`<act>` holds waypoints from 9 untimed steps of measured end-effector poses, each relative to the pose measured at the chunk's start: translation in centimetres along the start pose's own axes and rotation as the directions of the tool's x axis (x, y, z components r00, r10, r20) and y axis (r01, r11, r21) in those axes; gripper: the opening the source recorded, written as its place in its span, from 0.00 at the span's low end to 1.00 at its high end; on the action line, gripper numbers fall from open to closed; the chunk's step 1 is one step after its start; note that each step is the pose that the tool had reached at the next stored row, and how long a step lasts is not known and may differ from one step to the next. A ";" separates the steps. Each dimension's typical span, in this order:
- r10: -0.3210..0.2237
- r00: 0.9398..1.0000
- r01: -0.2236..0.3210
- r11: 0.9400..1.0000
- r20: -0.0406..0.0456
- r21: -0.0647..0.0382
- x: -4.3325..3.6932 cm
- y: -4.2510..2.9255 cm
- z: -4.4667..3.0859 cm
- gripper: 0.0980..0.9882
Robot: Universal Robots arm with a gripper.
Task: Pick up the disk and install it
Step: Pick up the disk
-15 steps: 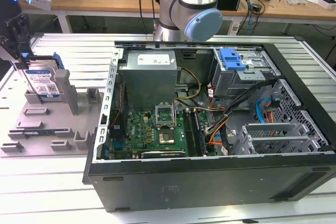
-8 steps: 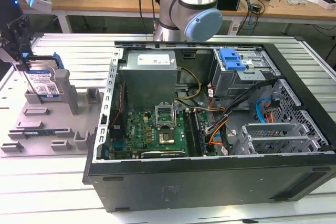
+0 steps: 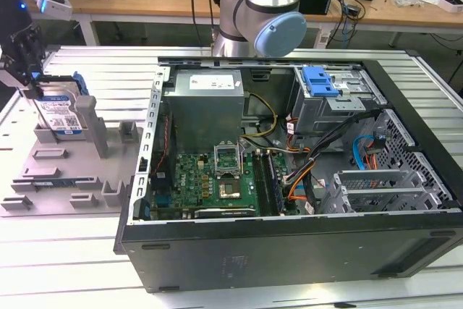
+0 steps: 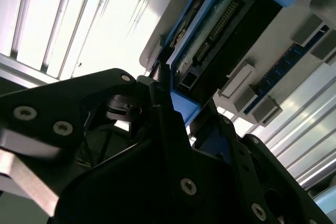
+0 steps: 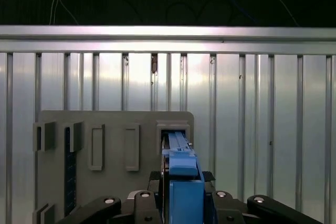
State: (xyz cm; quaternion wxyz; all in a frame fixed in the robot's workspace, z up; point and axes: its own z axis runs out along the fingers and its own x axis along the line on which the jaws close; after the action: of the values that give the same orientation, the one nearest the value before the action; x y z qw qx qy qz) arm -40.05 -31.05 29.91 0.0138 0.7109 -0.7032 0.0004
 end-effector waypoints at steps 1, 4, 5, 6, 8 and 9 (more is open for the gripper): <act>0.000 1.000 0.000 1.000 0.000 0.000 0.00 0.01 0.01 0.33; 0.000 1.000 0.000 1.000 0.000 0.000 0.00 0.05 0.02 0.33; 0.000 1.000 0.000 1.000 0.000 0.000 0.00 0.06 0.03 0.33; 0.000 1.000 0.000 1.000 0.000 0.000 0.00 0.06 0.03 0.33; 0.000 1.000 0.000 1.000 0.000 0.000 0.00 0.06 0.03 0.33; 0.000 1.000 0.000 1.000 0.000 0.000 0.00 0.06 0.03 0.33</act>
State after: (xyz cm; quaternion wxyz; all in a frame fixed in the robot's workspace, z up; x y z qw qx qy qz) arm -40.12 -31.05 29.88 0.0139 0.7109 -0.7032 0.0003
